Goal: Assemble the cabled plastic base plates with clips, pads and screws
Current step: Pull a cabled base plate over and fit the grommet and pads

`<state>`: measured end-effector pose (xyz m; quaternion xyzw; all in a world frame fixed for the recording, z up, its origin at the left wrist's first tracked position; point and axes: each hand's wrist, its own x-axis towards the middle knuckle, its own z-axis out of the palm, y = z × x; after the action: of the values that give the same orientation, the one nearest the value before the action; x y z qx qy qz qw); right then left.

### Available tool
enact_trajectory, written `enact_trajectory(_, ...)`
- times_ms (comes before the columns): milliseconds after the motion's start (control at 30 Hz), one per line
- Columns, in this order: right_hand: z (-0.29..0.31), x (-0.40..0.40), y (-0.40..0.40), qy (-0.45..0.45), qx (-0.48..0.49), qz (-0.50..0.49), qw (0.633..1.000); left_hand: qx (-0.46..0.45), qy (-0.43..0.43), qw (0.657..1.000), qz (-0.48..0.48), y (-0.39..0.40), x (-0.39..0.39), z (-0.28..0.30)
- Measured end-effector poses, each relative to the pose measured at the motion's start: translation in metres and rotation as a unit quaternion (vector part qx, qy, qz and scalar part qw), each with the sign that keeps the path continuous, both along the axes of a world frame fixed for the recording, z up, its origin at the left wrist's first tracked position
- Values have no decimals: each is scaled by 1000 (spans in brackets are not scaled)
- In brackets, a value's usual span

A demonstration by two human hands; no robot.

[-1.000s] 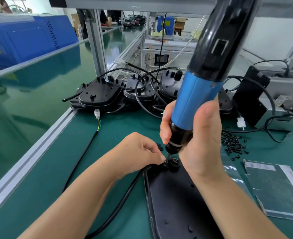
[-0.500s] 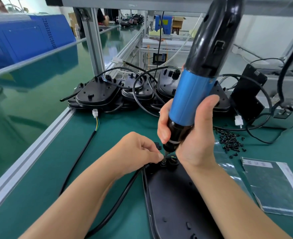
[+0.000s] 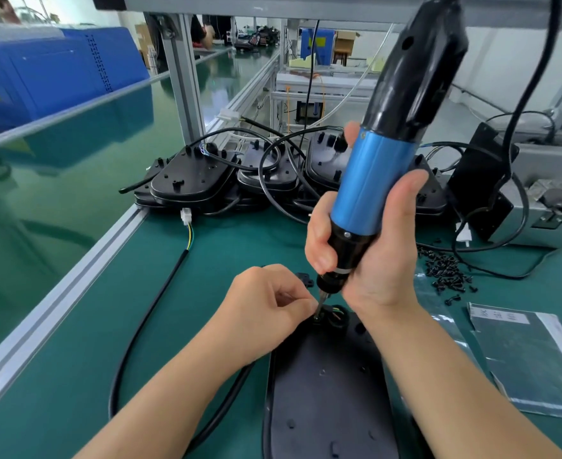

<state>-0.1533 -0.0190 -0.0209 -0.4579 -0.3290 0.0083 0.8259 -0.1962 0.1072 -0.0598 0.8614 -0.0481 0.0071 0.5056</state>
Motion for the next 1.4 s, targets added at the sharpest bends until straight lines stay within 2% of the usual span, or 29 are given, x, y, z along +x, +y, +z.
enact_trajectory(100, 3, 1, 3, 13, 24, 16, 1000, -2, -25, 1000, 11, -2, -4, -2)
enact_trajectory(267, 7, -2, 2, -5, -2, 16, 1000, -5, -39, 999, 21, -3, -5, -4)
enact_trajectory(400, 9, -4, -14, -18, -4, -65, 998, 6, -31, 999, 11, -1, -3, -3)
enact_trajectory(500, 17, 3, -57, 53, 1, -164, 985, 41, -28, 999, -7, 2, -2, -1)
enact_trajectory(567, 21, 8, -97, 122, -30, -263, 957, 63, -27, 998, -18, 4, -1, 1)
enact_trajectory(700, 12, 17, -170, 213, -110, -426, 872, 111, -15, 993, -27, 5, 5, 8)
enact_trajectory(767, 3, 20, -194, 250, -118, -471, 838, 126, -8, 992, -31, 2, 7, 12)
enact_trajectory(867, -15, 20, -212, 289, -103, -496, 813, 156, -30, 987, -39, -12, 7, 19)
enact_trajectory(967, -27, 15, -219, 284, -102, -495, 815, 308, -95, 945, -52, -36, 1, 30)
enact_trajectory(1033, -28, 12, -221, 272, -164, -504, 803, 384, -121, 910, -99, -56, -9, 35)
enact_trajectory(1067, -28, 11, -223, 265, -236, -526, 773, 408, -125, 892, -146, -66, -15, 34)
enact_trajectory(1133, -26, 7, -225, 228, -377, -587, 679, 468, -109, 841, -247, -90, -29, 33)
enact_trajectory(1200, -24, -3, -218, 133, -455, -645, 600, 536, -69, 780, -315, -111, -36, 28)
enact_trajectory(1233, -23, -9, -210, 94, -471, -663, 574, 559, -54, 758, -331, -120, -36, 27)
enact_trajectory(1267, -23, -16, -201, 60, -474, -668, 571, 566, -48, 752, -335, -125, -34, 27)
enact_trajectory(1300, -24, -23, -193, 32, -470, -654, 592, 560, -51, 758, -329, -127, -31, 28)
enact_trajectory(1367, -21, -36, -179, 7, -474, -550, 688, 534, -65, 783, -312, -126, -23, 27)
enact_trajectory(1400, -19, -43, -175, 3, -500, -454, 738, 518, -66, 796, -305, -124, -21, 26)
